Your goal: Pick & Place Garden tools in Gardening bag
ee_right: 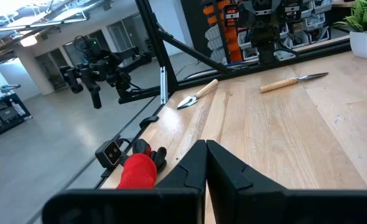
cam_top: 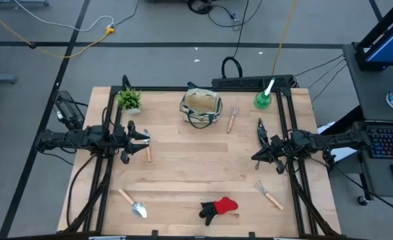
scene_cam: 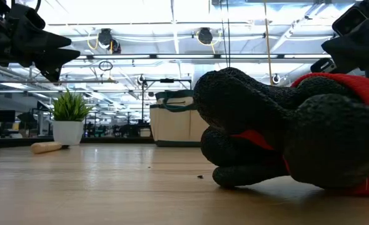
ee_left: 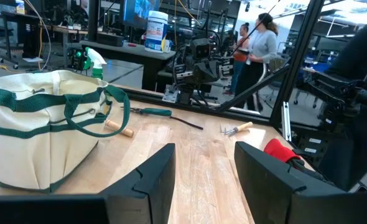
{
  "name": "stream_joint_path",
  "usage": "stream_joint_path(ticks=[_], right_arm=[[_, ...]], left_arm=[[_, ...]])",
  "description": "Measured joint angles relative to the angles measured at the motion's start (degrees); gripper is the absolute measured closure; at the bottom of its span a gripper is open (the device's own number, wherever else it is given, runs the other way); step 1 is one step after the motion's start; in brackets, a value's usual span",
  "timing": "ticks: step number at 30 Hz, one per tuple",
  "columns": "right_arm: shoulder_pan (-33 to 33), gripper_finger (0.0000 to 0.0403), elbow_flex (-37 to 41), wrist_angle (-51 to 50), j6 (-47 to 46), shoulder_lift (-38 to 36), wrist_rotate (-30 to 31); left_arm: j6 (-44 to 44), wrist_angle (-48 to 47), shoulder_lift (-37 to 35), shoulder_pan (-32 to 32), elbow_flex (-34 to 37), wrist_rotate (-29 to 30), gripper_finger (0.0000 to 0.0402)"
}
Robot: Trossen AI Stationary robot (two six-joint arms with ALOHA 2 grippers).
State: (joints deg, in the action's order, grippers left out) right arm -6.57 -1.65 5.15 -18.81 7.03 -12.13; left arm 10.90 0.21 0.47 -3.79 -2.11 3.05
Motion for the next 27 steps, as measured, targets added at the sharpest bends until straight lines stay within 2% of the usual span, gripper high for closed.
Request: stream_joint_path(ticks=[14, 18, 24, 27], right_arm=[[0.0, 0.0403, 0.0, 0.4, 0.4, 0.0, 0.3], [0.0, 0.0403, 0.0, 0.9, 2.9, 0.0, 7.3], [0.0, 0.0403, 0.0, 1.8, -6.4, 0.0, 9.8], [0.0, 0.0403, 0.0, 2.8, -14.1, 0.0, 14.8]], left_arm=[[0.0, 0.0, 0.0, 0.0, 0.0, 0.0, 0.0231], [0.0, 0.0, 0.0, 0.0, 0.0, 0.0, 0.0231], [0.0, 0.0, 0.0, 0.0, 0.0, 0.0, 0.0231], [0.0, 0.0, 0.0, 0.0, 0.0, 0.0, 0.0231]])
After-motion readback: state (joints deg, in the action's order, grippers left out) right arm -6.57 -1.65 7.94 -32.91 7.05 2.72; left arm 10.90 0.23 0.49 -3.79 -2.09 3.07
